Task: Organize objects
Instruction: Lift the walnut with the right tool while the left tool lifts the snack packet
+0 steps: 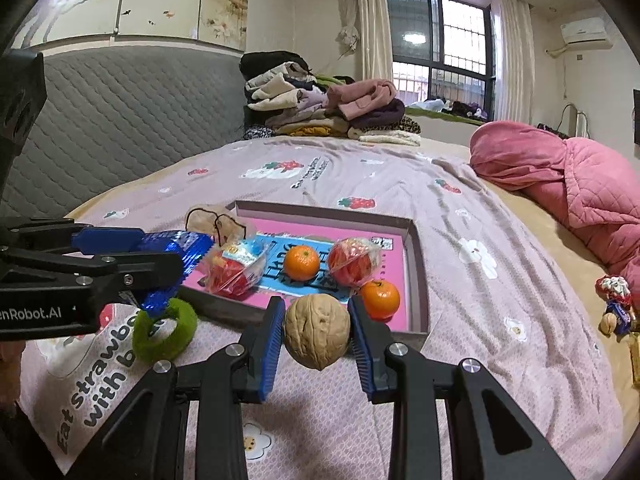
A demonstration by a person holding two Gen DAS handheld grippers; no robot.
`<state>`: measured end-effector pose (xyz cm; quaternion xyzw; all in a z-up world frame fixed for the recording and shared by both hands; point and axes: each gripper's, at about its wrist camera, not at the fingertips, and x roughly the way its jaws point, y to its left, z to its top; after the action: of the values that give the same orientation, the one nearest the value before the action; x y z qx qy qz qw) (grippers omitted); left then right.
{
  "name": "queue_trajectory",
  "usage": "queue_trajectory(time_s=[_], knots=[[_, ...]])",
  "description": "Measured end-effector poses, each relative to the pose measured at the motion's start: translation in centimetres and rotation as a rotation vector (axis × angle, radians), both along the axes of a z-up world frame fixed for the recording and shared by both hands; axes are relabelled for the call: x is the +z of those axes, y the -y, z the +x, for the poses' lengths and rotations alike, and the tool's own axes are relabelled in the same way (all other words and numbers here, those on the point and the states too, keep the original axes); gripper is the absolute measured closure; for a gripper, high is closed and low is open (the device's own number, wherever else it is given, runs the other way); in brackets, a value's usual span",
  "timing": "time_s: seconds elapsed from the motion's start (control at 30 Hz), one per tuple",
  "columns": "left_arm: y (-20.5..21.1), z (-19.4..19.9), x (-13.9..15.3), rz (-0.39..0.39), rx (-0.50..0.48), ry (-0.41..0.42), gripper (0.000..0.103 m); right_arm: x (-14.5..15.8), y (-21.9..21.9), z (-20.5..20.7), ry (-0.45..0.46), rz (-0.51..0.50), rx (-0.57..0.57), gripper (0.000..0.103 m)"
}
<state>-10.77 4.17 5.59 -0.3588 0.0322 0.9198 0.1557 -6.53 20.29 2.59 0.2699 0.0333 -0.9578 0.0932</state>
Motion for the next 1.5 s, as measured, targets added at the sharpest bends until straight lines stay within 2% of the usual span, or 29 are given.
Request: queue_trajectory(time_s=[0.23,0.47,1.1,1.5], knots=[[1.3,0.0,1.1,-0.009,0.041,-0.067,0.05,0.8,-0.2,-0.2,-0.032,-0.002,-0.006,0.07],[2.9,-0.6,1.7,0.0,0.083,-0.098,0.05,1.5,0.3,-0.5,-0.065,0.011,-0.006,0.07],[5.3,-3.3,0.9,0.005,0.166,-0.117,0.049,2.9,1.2,-2.7,-0.136,0.038,-0.021,0.07],[4.9,-4.9,-0.2,-0.007,0.178,-0.134,0.049,2.3,2.0,-4.4,-0.134,0.085,-0.025,0.07]])
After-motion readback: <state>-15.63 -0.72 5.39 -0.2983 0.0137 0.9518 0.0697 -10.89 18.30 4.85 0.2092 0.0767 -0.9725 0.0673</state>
